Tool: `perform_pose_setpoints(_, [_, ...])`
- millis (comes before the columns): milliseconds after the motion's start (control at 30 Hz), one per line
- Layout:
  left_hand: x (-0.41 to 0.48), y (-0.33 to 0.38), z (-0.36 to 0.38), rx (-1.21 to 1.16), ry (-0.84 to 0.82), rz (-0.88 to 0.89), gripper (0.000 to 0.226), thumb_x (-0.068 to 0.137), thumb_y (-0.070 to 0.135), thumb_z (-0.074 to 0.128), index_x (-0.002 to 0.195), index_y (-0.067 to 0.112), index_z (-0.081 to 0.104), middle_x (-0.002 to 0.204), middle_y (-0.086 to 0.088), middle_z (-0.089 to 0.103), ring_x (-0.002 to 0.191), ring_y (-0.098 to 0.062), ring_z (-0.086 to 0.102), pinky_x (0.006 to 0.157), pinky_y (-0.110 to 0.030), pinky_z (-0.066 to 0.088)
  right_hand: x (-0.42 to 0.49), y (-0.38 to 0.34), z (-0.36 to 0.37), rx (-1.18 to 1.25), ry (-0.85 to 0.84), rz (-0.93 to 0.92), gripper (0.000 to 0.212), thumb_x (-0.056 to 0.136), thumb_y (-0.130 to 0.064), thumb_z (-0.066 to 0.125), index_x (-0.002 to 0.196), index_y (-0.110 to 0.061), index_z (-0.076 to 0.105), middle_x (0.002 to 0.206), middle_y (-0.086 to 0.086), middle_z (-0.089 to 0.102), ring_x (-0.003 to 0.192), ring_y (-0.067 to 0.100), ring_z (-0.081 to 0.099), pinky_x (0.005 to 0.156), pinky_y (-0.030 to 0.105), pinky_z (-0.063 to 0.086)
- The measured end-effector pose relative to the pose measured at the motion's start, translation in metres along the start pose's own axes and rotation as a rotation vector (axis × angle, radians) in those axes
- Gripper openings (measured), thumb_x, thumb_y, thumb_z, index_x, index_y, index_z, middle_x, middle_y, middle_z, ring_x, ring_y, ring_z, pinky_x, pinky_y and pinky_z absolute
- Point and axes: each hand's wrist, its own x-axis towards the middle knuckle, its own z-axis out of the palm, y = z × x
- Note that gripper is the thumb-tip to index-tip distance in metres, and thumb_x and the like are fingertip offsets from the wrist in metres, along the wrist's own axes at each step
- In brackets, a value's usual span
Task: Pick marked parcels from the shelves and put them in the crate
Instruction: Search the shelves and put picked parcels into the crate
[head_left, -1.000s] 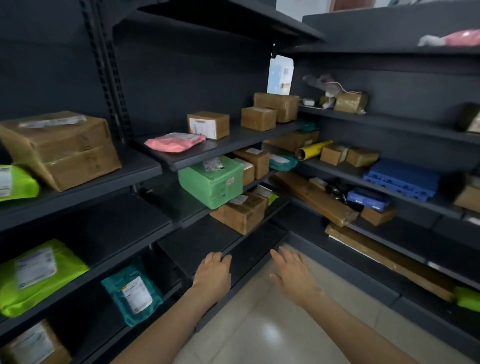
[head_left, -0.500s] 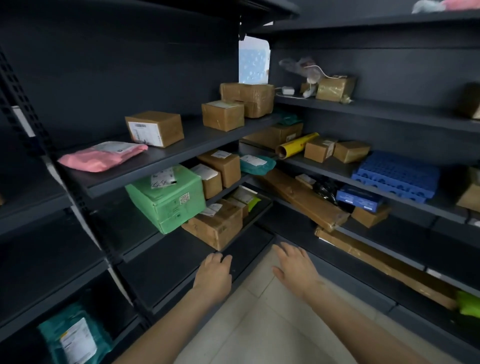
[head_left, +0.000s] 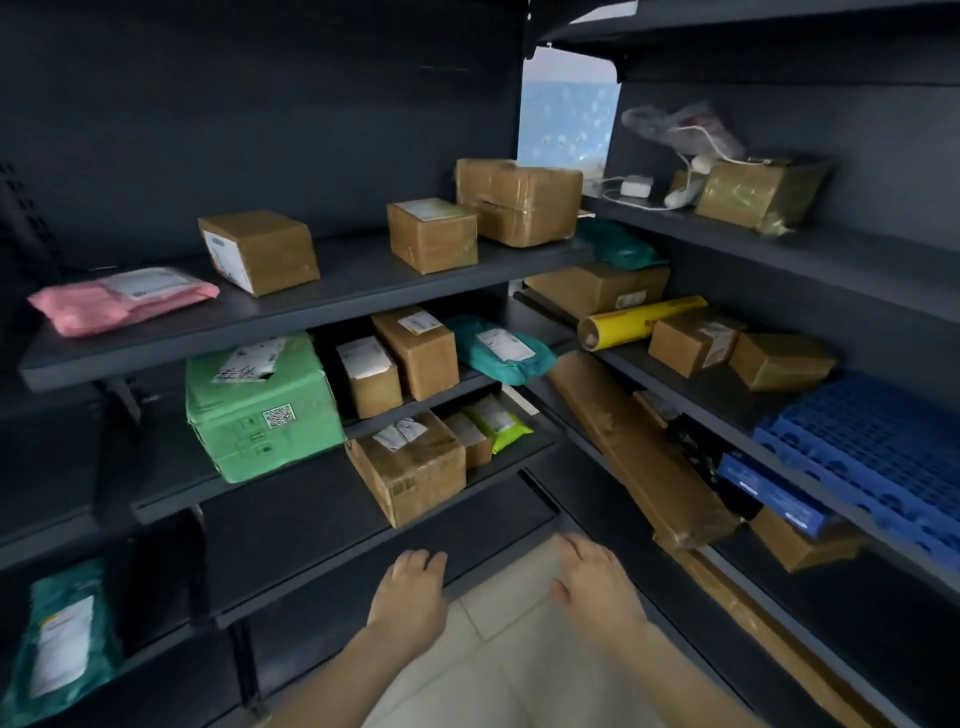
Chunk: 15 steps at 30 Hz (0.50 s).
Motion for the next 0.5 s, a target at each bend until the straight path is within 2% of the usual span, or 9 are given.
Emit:
perform_pose_setpoints(133, [0.023,0.008,0.002,-0.031,-0.005,-0.097,0.052,0.094,0.018,0.040,0.145,0.014,0.028,0.148,-0.007,0.032,0.137,-0.024,0.027,0.113,-0.030,0.022,0.038,0.021,-0.002,-0.055,-0.024,-0.059,0.054,0.098,-0.034,0.035,0.147,-0.016,0.020,0.152,0.004,0.026,0.139,0.018,0.026,0.115,0.032,0.017])
perform_pose_setpoints(300, [0.064,0.010,0.001,-0.074,0.024,-0.191,0.056,0.095,0.023,0.040,0.147,0.012,0.024,0.149,-0.007,0.029,0.139,-0.024,0.025,0.114,-0.031,0.022,0.090,0.038,-0.003,-0.079,-0.059,-0.130,0.055,0.098,-0.036,0.036,0.146,-0.015,0.021,0.151,0.005,0.027,0.138,0.020,0.027,0.113,0.032,0.022])
perform_pose_setpoints(500, [0.123,0.004,0.004,-0.128,0.036,-0.283,0.054,0.093,0.024,0.045,0.144,0.013,0.029,0.145,-0.005,0.035,0.136,-0.023,0.028,0.112,-0.030,0.027,0.167,0.058,0.001,-0.093,-0.120,-0.183,0.056,0.097,-0.039,0.036,0.147,-0.017,0.022,0.152,0.004,0.027,0.138,0.020,0.028,0.114,0.032,0.023])
